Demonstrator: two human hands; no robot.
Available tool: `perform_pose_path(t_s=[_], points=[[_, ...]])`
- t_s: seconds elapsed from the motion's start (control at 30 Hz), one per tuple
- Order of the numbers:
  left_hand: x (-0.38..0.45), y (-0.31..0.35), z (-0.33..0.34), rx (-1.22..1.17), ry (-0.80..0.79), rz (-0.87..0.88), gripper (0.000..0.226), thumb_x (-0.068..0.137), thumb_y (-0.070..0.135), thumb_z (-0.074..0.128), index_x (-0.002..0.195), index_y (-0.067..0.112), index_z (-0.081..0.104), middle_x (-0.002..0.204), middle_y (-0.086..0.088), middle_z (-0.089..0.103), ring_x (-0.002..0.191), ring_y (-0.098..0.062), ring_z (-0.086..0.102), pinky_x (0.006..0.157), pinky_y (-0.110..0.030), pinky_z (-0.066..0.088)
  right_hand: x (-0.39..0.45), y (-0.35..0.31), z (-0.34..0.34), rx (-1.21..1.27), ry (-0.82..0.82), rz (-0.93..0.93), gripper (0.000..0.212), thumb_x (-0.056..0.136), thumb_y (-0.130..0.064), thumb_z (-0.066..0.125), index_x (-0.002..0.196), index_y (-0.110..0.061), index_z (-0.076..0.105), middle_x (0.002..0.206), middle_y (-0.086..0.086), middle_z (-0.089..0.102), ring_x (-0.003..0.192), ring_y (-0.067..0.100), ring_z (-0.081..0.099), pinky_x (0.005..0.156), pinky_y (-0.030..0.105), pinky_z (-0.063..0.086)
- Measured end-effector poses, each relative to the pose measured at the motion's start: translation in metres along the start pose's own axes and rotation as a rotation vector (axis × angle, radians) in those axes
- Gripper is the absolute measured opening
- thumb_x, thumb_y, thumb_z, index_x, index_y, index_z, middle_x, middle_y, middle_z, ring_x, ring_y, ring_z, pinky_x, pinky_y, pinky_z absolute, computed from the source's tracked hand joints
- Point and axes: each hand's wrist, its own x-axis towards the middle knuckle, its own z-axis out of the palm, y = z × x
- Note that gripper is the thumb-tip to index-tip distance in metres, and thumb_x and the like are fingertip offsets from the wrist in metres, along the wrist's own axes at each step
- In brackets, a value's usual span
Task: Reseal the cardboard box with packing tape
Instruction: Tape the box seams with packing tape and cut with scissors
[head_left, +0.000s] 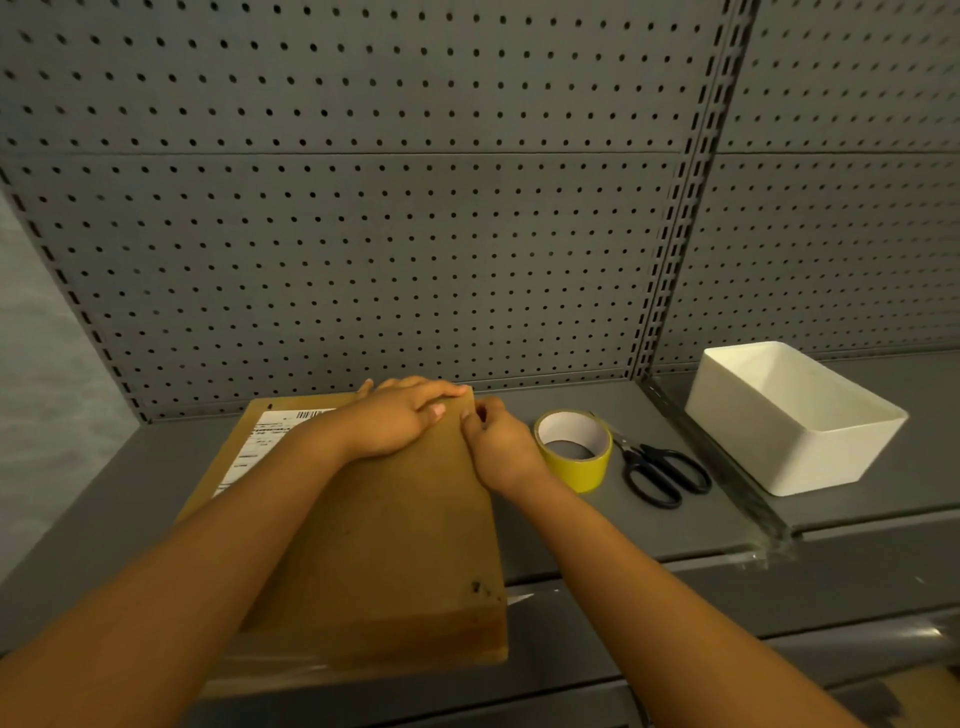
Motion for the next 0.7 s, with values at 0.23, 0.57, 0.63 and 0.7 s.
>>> perform_pose_path(t_s=[0.23, 0.57, 0.63, 0.7], points=[[0.002, -0.002, -0.004, -0.006, -0.018, 0.0, 0.04, 0.103, 0.039, 0.026, 0.141, 0.053, 0.028, 0.153, 0.006, 0.029, 0.142, -0.021, 0.02, 0.117, -0.051, 0.001, 0.003, -0.003, -0.003, -0.147, 0.087, -0.106, 0.04, 0.101, -0.031, 0.04, 0.137, -0.012, 0.042, 0.137, 0.013, 0.041, 0.119, 0.03, 0.049, 0.097, 0.035, 0.039], [-0.001, 0.0, -0.009, -0.004, -0.062, 0.018, 0.04, 0.104, 0.037, 0.023, 0.142, 0.05, 0.027, 0.153, 0.002, 0.027, 0.141, -0.026, 0.021, 0.116, -0.054, 0.0, 0.002, 0.061, -0.104, -0.539, 0.302, 0.021, 0.032, 0.093, -0.019, 0.056, 0.123, -0.01, 0.057, 0.127, 0.014, 0.05, 0.117, 0.031, 0.047, 0.097, 0.039, 0.042], [-0.001, 0.001, -0.009, -0.01, -0.062, 0.017, 0.041, 0.104, 0.037, 0.023, 0.142, 0.05, 0.027, 0.153, 0.002, 0.027, 0.141, -0.026, 0.021, 0.116, -0.053, 0.0, 0.002, 0.066, -0.105, -0.553, 0.25, 0.131, 0.041, 0.091, -0.018, 0.059, 0.131, -0.009, 0.051, 0.133, 0.016, 0.047, 0.119, 0.033, 0.048, 0.1, 0.039, 0.042], [-0.001, 0.001, -0.009, -0.015, -0.064, 0.02, 0.041, 0.104, 0.037, 0.022, 0.143, 0.049, 0.026, 0.154, 0.002, 0.026, 0.142, -0.026, 0.019, 0.117, -0.053, -0.001, 0.004, 0.066, -0.1, -0.55, 0.191, 0.223, 0.045, 0.091, -0.017, 0.058, 0.134, -0.008, 0.047, 0.131, 0.016, 0.05, 0.116, 0.033, 0.052, 0.096, 0.039, 0.044]])
